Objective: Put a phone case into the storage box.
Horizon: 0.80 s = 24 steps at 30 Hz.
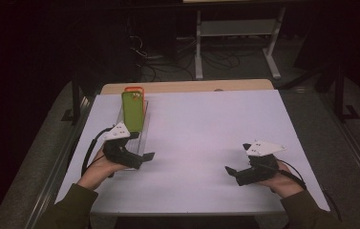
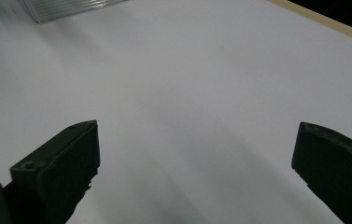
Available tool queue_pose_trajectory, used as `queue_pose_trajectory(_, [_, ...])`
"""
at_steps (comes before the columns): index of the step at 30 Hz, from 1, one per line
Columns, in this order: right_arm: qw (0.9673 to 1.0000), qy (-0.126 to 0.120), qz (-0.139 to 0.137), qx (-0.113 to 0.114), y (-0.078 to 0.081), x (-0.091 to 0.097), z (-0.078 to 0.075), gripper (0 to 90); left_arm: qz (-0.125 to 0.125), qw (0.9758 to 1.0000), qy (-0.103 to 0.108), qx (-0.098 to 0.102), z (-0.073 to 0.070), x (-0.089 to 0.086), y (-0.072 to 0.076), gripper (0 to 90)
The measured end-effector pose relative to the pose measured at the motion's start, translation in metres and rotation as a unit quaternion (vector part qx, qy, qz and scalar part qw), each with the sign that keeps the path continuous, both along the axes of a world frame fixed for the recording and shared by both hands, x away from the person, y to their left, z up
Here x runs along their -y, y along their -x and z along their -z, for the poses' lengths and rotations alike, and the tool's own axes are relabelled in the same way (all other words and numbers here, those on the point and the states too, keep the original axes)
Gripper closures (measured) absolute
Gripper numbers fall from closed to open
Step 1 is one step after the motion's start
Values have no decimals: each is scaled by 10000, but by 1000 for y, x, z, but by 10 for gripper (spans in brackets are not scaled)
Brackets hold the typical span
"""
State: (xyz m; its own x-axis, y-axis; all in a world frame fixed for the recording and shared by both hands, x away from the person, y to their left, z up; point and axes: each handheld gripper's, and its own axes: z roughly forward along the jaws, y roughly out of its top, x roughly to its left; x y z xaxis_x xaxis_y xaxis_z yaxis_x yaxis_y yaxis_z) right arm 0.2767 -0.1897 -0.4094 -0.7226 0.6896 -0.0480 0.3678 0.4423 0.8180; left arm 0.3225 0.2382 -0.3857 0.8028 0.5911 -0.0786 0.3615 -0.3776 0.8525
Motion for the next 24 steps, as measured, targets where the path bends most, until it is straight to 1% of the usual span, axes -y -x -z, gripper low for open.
queue_pose_trajectory(2, [10000,9,-43,20,0,-1,-1,4,-39,10000,35,-20,2,-3,3,0])
queue_pose_trajectory(4, [10000,8,-59,9,0,-1,-2,4,-70,10000,20,20,4,-6,6,0])
queue_pose_trajectory(6, [9999,17,-104,18,0,-1,-3,4,-75,9999,54,41,4,-9,8,0])
queue_pose_trajectory(7, [9999,-26,-130,43,1,-2,-5,4,-103,9999,81,30,5,-10,10,0])
queue_pose_trajectory(8, [9999,-34,-127,15,1,-2,-6,4,-117,9999,90,38,6,-12,11,0])
queue_pose_trajectory(9, [9999,-62,-141,52,1,-2,-7,4,-87,9999,71,70,6,-13,11,0])
queue_pose_trajectory(10, [9998,-88,-144,56,1,-2,-8,4,-106,9999,55,45,8,-14,12,0])
queue_pose_trajectory(11, [9998,-125,-142,40,2,-2,-10,4,-120,9999,63,42,8,-15,13,0])
queue_pose_trajectory(13, [9997,-165,-173,99,1,-1,-12,4,-112,9999,13,43,10,-16,13,0])
queue_pose_trajectory(16, [9996,-179,-159,119,1,-1,-15,4,-84,10000,-21,26,13,-17,13,0])
queue_pose_trajectory(20, [9995,-265,-138,113,1,-1,-16,4,-105,9999,42,-8,14,-18,13,0])
queue_pose_trajectory(24, [9995,-236,-143,117,0,-1,-16,4,-111,9999,37,-39,15,-19,13,0])
